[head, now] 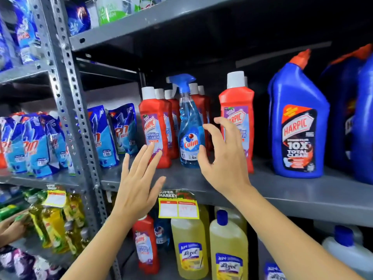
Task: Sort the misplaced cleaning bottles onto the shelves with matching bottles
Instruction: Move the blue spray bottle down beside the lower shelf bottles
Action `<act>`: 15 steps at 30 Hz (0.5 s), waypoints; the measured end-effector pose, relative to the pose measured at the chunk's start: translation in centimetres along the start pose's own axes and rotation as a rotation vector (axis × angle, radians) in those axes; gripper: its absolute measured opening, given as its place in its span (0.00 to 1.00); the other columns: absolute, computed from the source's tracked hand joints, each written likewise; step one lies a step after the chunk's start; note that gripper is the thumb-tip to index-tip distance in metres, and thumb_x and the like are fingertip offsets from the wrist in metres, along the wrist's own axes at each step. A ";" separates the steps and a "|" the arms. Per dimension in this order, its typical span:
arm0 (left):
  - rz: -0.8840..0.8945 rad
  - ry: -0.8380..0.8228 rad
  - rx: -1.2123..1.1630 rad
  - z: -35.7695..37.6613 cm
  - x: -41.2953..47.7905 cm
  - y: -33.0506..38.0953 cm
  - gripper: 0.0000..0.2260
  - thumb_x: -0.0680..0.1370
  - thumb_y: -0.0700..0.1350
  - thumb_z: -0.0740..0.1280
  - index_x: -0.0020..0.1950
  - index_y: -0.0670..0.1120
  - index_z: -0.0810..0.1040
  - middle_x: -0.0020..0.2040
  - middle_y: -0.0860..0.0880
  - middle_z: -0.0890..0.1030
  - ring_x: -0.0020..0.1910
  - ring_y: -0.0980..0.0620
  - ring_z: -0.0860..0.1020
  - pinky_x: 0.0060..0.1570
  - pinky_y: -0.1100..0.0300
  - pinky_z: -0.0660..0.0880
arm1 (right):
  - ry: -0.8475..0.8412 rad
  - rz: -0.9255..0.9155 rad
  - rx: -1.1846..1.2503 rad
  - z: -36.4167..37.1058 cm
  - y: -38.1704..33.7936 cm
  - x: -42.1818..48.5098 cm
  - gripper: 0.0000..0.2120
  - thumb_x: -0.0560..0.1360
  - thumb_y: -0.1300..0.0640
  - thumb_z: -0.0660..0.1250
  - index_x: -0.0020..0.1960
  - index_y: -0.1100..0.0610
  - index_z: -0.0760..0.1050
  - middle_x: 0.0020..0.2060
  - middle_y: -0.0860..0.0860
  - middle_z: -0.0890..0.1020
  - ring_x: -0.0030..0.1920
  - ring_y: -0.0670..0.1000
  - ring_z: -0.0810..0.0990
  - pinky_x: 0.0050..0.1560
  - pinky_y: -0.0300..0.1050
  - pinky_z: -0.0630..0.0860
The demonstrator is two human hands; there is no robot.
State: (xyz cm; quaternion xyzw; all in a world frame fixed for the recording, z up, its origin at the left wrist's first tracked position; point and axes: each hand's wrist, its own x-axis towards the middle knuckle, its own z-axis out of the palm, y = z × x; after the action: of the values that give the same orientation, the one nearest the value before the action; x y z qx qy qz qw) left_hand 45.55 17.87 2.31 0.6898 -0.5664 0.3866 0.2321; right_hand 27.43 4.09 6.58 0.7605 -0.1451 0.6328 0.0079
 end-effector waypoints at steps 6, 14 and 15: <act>0.030 -0.053 -0.135 1.2 -0.5 -5.1 0.21 0.82 0.52 0.50 0.74 0.49 0.65 0.79 0.51 0.56 0.78 0.51 0.52 0.75 0.41 0.48 | -0.076 0.075 -0.010 4.1 -0.4 3.0 0.23 0.73 0.57 0.66 0.67 0.58 0.69 0.63 0.55 0.71 0.64 0.54 0.71 0.63 0.46 0.71; 0.109 -0.295 -0.212 2.0 -0.5 -7.1 0.29 0.79 0.62 0.45 0.74 0.49 0.66 0.74 0.48 0.69 0.73 0.48 0.67 0.70 0.49 0.64 | -0.311 0.600 0.061 9.0 1.8 6.8 0.46 0.67 0.47 0.77 0.75 0.58 0.55 0.70 0.60 0.69 0.67 0.59 0.72 0.67 0.50 0.69; 0.104 -0.314 -0.213 2.0 -0.5 -7.2 0.28 0.79 0.63 0.46 0.73 0.50 0.68 0.73 0.48 0.70 0.72 0.48 0.68 0.69 0.49 0.66 | -0.322 0.658 0.115 9.4 1.9 7.0 0.46 0.65 0.46 0.78 0.74 0.58 0.57 0.68 0.59 0.71 0.66 0.58 0.74 0.68 0.52 0.70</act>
State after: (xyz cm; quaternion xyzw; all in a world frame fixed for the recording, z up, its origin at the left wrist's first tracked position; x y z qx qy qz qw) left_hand 52.99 18.43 1.60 0.6832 -0.6681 0.2234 0.1923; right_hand 37.13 -1.09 11.09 0.7623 -0.3453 0.4808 -0.2617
